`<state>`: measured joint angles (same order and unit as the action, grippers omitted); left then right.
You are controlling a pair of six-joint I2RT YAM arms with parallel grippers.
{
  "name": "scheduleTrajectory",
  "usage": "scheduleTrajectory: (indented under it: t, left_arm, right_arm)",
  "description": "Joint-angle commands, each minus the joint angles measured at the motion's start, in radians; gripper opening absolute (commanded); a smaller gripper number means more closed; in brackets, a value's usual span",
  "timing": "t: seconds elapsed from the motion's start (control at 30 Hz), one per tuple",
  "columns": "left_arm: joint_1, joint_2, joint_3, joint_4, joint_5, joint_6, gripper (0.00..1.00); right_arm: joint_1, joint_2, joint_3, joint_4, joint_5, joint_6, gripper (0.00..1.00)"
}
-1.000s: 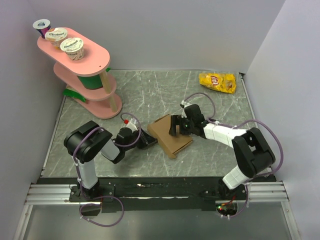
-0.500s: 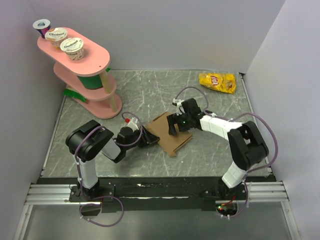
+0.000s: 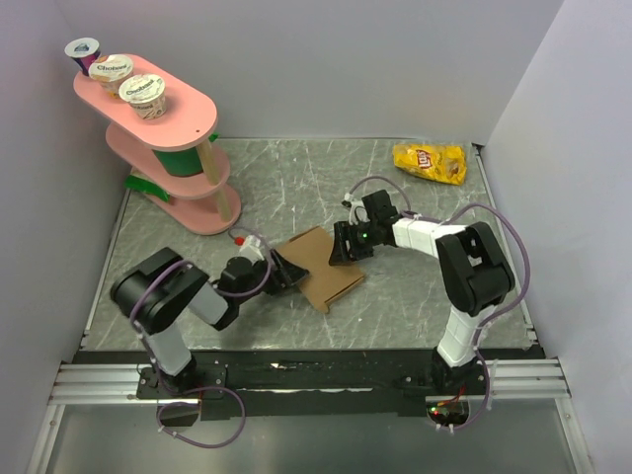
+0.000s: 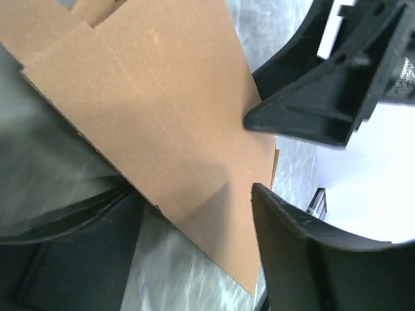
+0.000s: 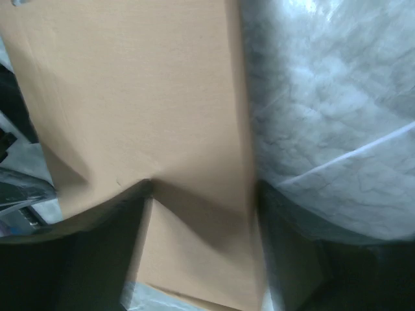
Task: Fold the paper box
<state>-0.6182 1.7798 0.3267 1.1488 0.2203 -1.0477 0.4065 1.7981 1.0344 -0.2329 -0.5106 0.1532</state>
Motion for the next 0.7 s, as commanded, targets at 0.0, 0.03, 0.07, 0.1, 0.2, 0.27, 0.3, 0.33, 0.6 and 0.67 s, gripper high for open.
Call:
scheduleTrajectory:
  t: [0.0, 0.03, 0.07, 0.1, 0.2, 0.27, 0.3, 0.33, 0.6, 0.67]
  left_arm:
    - [0.014, -0.167, -0.118, -0.185, -0.078, 0.035, 0.8]
    - [0.015, -0.215, -0.147, -0.231, -0.087, 0.034, 0.82]
    - [0.021, -0.261, -0.155, -0.266, -0.099, 0.043, 0.84]
    - [0.028, -0.358, -0.159, -0.305, -0.104, 0.051, 0.87]
    - [0.061, -0.535, -0.15, -0.499, -0.146, 0.097, 0.93]
    - [0.116, -0.606, -0.149, -0.596, -0.15, 0.126, 0.94]
    - [0.138, -0.662, -0.15, -0.616, -0.138, 0.136, 0.95]
    - [0.162, -0.686, -0.152, -0.629, -0.128, 0.146, 0.96]
    - [0.333, -0.472, -0.005, -0.528, 0.126, 0.285, 0.97]
    - [0.348, -0.378, 0.043, -0.483, 0.175, 0.298, 0.96]
  right_arm:
    - [-0.006, 0.092, -0.008, -0.068, -0.164, 0.037, 0.65]
    - [-0.014, 0.096, -0.005, -0.072, -0.17, 0.034, 0.65]
    - [-0.015, 0.101, -0.001, -0.077, -0.161, 0.032, 0.66]
    - [-0.015, 0.106, 0.007, -0.083, -0.152, 0.026, 0.68]
    - [-0.017, 0.107, 0.018, -0.091, -0.141, 0.016, 0.68]
    - [-0.02, 0.121, 0.029, -0.106, -0.138, 0.009, 0.69]
    - [-0.021, 0.141, 0.041, -0.109, -0.141, 0.005, 0.68]
    - [-0.024, 0.15, 0.044, -0.111, -0.146, 0.003, 0.67]
    - [-0.037, 0.158, 0.05, -0.114, -0.143, -0.014, 0.67]
    - [-0.037, 0.147, 0.049, -0.112, -0.138, -0.018, 0.75]
